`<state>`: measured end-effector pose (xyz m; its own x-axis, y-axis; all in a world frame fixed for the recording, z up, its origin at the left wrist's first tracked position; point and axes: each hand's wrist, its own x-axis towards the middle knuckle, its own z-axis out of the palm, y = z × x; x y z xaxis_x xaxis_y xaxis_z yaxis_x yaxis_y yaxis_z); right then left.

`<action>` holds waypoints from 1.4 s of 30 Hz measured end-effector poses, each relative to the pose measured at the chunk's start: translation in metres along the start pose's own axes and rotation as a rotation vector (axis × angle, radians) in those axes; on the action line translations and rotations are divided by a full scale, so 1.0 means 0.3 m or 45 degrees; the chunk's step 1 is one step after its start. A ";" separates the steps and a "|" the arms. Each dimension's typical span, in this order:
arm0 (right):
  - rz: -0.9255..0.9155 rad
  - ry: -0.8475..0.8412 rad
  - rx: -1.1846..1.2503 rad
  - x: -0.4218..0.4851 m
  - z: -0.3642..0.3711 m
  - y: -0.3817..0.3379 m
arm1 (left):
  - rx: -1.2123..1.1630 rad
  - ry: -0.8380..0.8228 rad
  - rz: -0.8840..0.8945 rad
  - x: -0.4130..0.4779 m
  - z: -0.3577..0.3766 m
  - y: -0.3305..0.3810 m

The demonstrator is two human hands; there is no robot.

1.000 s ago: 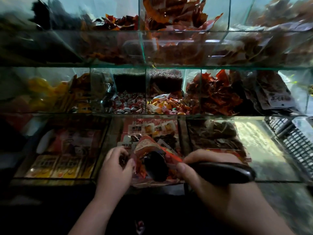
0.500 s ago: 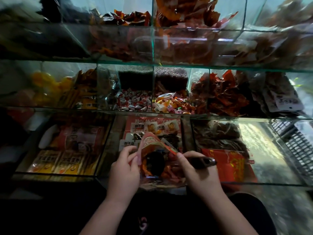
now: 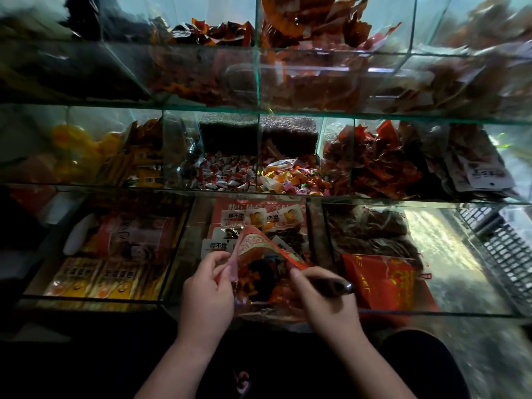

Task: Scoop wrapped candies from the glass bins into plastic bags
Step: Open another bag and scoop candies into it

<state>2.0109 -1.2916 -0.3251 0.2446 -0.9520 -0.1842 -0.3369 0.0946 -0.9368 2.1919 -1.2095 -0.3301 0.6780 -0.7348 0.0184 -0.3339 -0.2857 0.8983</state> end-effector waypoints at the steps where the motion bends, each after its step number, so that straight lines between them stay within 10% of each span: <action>1: 0.127 0.026 0.198 0.010 -0.012 -0.003 | -0.004 -0.001 0.004 -0.002 -0.004 -0.002; 6: 0.363 0.052 0.691 0.026 -0.086 -0.021 | -0.005 0.037 -0.004 0.008 -0.012 -0.001; 15: -0.603 -0.112 -0.460 -0.024 -0.017 0.008 | -0.037 0.047 0.006 0.008 -0.011 0.008; 30: 0.463 0.184 0.705 -0.005 -0.045 -0.068 | 0.085 0.122 0.074 0.000 -0.018 0.042; 36: 0.541 0.157 0.733 -0.006 -0.135 -0.098 | 0.005 0.214 0.765 -0.051 -0.003 0.128; 42: 0.469 0.102 0.705 -0.045 -0.205 -0.117 | 0.341 -0.379 0.102 -0.057 0.129 0.113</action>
<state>1.9637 -1.3000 -0.2714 0.1272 -0.8456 -0.5184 0.1362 0.5326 -0.8354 2.1436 -1.2304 -0.3171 0.4370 -0.8959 -0.0794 -0.5636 -0.3416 0.7521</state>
